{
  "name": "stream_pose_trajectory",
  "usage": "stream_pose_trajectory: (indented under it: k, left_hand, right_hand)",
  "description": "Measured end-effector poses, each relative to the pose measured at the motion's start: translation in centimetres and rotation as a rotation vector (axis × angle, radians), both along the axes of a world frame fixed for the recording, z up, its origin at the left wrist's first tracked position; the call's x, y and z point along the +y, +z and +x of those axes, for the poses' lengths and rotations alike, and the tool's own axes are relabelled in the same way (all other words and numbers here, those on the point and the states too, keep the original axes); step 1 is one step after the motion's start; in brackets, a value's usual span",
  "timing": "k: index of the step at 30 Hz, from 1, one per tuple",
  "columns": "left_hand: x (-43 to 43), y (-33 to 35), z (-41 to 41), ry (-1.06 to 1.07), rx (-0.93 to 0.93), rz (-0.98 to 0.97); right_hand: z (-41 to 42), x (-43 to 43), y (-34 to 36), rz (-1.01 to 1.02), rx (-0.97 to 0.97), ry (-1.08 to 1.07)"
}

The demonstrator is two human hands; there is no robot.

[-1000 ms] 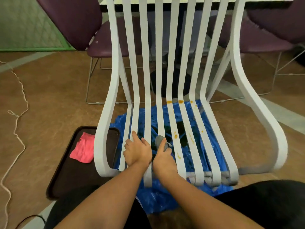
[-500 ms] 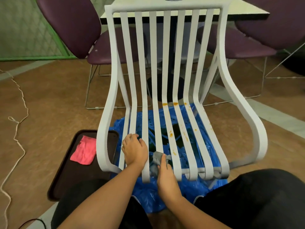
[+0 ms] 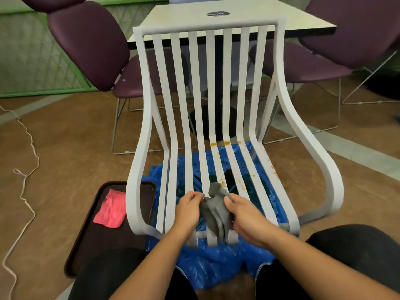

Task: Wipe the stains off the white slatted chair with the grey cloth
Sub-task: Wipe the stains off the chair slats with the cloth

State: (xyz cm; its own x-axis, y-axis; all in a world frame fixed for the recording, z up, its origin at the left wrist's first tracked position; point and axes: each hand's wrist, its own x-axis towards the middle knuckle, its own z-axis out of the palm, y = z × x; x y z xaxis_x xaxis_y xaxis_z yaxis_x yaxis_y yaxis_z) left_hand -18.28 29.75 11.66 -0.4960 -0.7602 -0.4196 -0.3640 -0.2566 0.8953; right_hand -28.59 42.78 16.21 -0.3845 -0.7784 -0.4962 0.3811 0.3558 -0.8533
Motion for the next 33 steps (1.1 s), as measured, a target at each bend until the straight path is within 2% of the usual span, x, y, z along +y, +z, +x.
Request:
stream_pose_trajectory:
  k: [1,3,5,6,9,12,16,20,27,33]
  left_hand:
    - [0.9,0.6,0.1,0.021,0.032,0.123]
    - [2.7,2.1,0.2,0.057,0.137,0.419]
    - [3.9,3.3,0.6,-0.004,0.292,0.600]
    - [4.3,3.7,0.8,-0.042,0.353,0.616]
    - [4.8,4.7,1.0,-0.098,0.394,0.477]
    - [4.8,4.4,0.8,-0.110,0.316,0.264]
    - [5.2,3.8,0.7,-0.098,0.248,0.108]
    - [4.9,3.3,0.5,-0.066,0.224,-0.033]
    - [4.2,3.3,0.5,0.066,0.277,-0.113]
    - [3.6,2.8,0.4,0.085,0.280,-0.104]
  right_hand:
    - [-0.5,0.6,1.0,-0.065,-0.184,-0.050]
    - [-1.1,1.5,2.8,-0.168,-0.429,-0.104]
    - [-1.5,2.0,3.8,-0.212,-0.532,-0.112]
    - [-1.6,2.0,3.8,-0.222,-0.549,-0.117]
    - [-1.5,1.4,3.3,-0.204,-0.498,-0.113]
    - [-1.4,0.8,2.8,-0.094,-0.357,-0.120]
    - [-1.4,0.7,1.8,0.080,-0.273,-0.134]
    - [-1.8,0.3,1.3,0.073,-0.244,-0.160]
    - [-1.8,0.0,1.3,-0.030,-0.227,-0.206]
    - [-1.7,-0.2,0.9,0.025,-0.395,-0.124]
